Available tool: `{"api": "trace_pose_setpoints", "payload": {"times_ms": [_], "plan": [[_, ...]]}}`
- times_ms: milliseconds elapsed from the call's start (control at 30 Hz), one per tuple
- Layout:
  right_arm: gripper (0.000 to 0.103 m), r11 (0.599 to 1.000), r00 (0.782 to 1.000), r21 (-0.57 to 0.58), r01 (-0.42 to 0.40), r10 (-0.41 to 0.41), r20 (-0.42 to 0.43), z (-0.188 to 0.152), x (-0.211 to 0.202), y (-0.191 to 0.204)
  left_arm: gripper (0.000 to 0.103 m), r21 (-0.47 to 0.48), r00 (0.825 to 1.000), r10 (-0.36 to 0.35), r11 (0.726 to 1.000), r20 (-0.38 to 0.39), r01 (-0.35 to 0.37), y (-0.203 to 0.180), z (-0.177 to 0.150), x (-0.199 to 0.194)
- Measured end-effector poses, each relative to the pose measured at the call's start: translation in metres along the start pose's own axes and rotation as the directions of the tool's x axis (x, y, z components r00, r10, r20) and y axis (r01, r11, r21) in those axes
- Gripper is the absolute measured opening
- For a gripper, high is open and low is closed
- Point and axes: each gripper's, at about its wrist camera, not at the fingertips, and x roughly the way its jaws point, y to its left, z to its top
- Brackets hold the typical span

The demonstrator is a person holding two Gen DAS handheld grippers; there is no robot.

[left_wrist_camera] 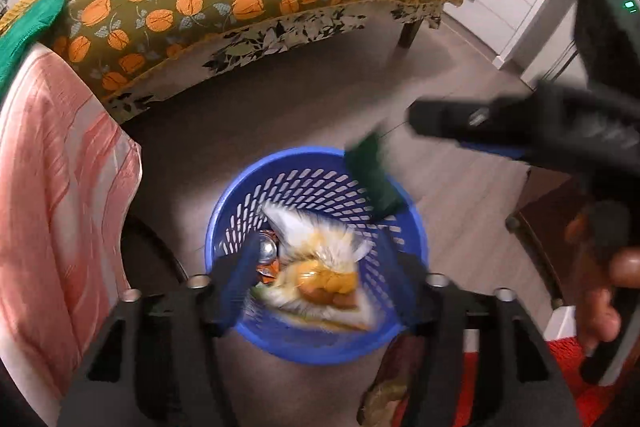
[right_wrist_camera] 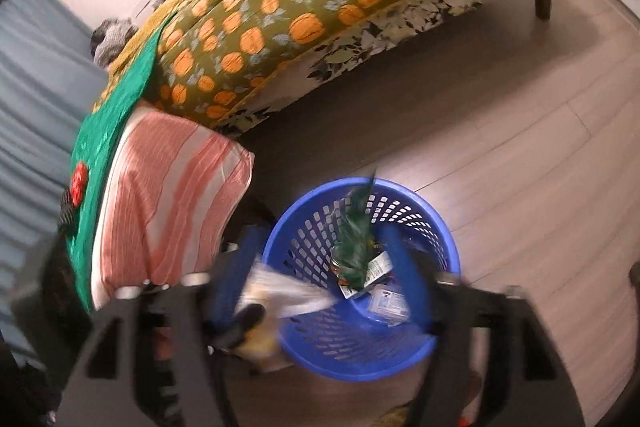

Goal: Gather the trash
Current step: 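Carry bread bag and green packet to the wastebasket and release both, then move both open tools back over the remaining trash on the cloth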

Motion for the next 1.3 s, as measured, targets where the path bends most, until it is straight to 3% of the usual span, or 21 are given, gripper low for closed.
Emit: {"api": "trace_pose_setpoints", "payload": {"times_ms": [200, 267, 433, 667, 733, 900, 1133, 1200, 1300], "plan": [[0.076, 0.998, 0.997, -0.035, 0.053, -0.051, 0.058, 0.003, -0.017, 0.005, 0.081, -0.027, 0.998, 0.010, 1.000, 0.056, -0.009, 0.003, -0.003, -0.029], [0.086, 0.993, 0.992, -0.059, 0.099, -0.094, 0.086, 0.002, -0.021, 0.010, 0.084, -0.027, 0.996, 0.002, 1.000, 0.093, 0.000, 0.002, -0.007, -0.053], [0.088, 0.966, 0.960, -0.151, 0.207, -0.171, 0.223, -0.006, -0.041, 0.037, 0.090, -0.012, 0.985, -0.008, 1.000, 0.173, 0.010, 0.005, -0.025, -0.116], [0.088, 0.909, 0.929, -0.324, 0.264, -0.148, 0.339, -0.033, -0.050, 0.093, 0.092, -0.011, 0.976, 0.057, 0.998, 0.209, -0.055, 0.044, -0.091, -0.186], [0.088, 0.892, 0.933, -0.364, 0.267, -0.144, 0.330, -0.043, -0.046, 0.114, 0.092, -0.036, 0.975, 0.081, 0.996, 0.207, -0.076, 0.062, -0.111, -0.200], [0.088, 0.848, 0.969, -0.515, 0.127, 0.005, 0.247, -0.088, -0.038, 0.204, 0.092, -0.126, 0.957, 0.204, 0.975, 0.206, -0.181, 0.123, -0.167, -0.242], [0.088, 0.728, 0.988, -0.685, -0.030, 0.123, 0.089, -0.143, 0.006, 0.342, 0.092, -0.296, 0.902, 0.391, 0.897, 0.182, -0.328, 0.213, -0.230, -0.299], [0.088, 0.684, 0.991, -0.729, -0.038, 0.119, 0.060, -0.157, 0.025, 0.378, 0.092, -0.339, 0.890, 0.425, 0.872, 0.169, -0.352, 0.238, -0.242, -0.310], [0.088, 0.649, 0.996, -0.759, -0.040, 0.086, 0.021, -0.169, 0.058, 0.410, 0.092, -0.424, 0.878, 0.450, 0.836, 0.162, -0.350, 0.278, -0.256, -0.329]]}}
